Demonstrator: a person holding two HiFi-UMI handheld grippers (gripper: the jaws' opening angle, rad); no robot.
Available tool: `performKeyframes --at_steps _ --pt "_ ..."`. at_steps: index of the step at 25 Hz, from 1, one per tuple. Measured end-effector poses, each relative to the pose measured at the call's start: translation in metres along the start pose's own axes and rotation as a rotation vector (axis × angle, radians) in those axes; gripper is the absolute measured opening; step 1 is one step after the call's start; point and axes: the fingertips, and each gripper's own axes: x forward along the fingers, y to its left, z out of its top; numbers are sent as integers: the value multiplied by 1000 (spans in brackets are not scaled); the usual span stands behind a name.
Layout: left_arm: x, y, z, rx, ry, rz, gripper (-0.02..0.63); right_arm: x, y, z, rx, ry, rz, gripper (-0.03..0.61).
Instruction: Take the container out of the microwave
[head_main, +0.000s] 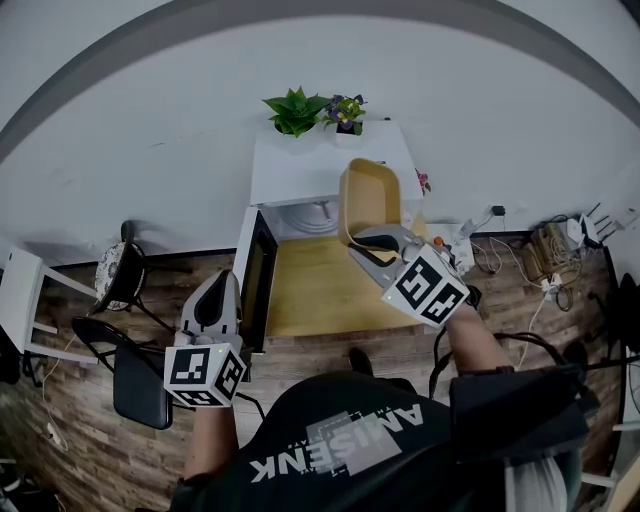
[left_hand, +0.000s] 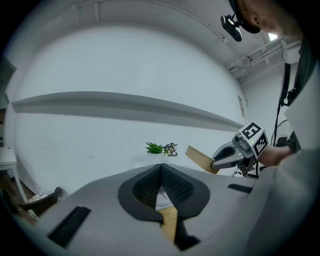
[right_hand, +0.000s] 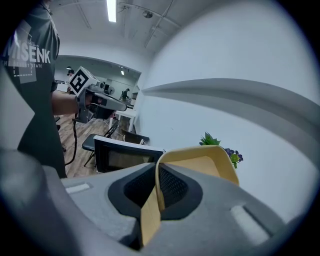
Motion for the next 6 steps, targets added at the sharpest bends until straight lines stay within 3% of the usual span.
performKeyframes --at_steps 6 --pt "0 6 -4 10 13 13 2 4 -6 5 -7 -19 -11 26"
